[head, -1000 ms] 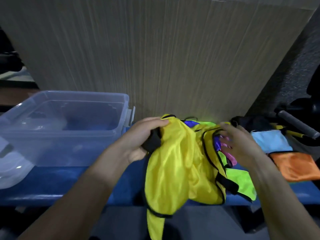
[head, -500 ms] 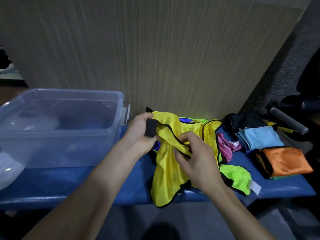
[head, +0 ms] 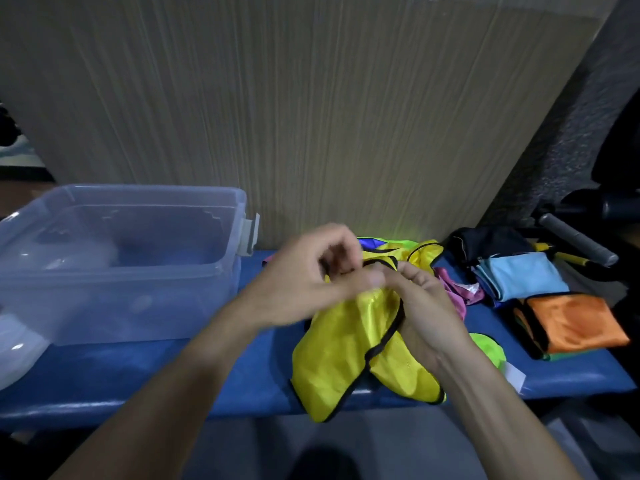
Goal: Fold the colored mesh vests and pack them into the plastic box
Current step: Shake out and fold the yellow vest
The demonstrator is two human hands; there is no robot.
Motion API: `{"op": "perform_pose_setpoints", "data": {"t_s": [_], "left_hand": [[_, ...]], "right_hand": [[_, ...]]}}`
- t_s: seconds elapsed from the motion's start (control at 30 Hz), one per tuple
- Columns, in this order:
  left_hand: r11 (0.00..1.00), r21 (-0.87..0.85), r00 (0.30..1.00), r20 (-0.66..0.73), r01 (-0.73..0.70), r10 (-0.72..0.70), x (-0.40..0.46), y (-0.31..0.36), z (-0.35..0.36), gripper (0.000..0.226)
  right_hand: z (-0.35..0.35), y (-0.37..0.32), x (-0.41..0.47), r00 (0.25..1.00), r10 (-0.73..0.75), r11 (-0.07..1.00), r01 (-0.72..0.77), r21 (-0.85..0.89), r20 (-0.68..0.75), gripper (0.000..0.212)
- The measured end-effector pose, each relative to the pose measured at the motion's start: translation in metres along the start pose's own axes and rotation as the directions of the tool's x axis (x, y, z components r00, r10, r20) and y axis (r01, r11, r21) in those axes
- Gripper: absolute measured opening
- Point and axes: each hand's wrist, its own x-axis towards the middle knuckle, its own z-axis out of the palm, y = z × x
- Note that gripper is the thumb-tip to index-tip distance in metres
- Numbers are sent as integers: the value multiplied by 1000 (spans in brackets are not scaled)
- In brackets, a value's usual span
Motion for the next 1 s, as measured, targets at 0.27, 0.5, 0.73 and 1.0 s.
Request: {"op": "perform_pose_setpoints", "data": {"t_s": [0.27,0.5,0.73,1.0], "left_hand": [[616,776,990,117,-138,75,-17,-14,38,47],[846,525,992,124,-95,35,-14,-31,28,24],[920,-146,896,-217,364,-388,0,-24,13,27],[947,-293,805,-527,129,-272,1,2,-9,18]], "right_hand": [[12,7,3,996,87,994,-85,70,-29,29],[5,3,10,981,171,985,-172,-7,-93,18],[-14,-12,24,979,139,990,-137,21,-152,11],[-28,-44,9,874,-344,938,331,-97,-344,13]]}}
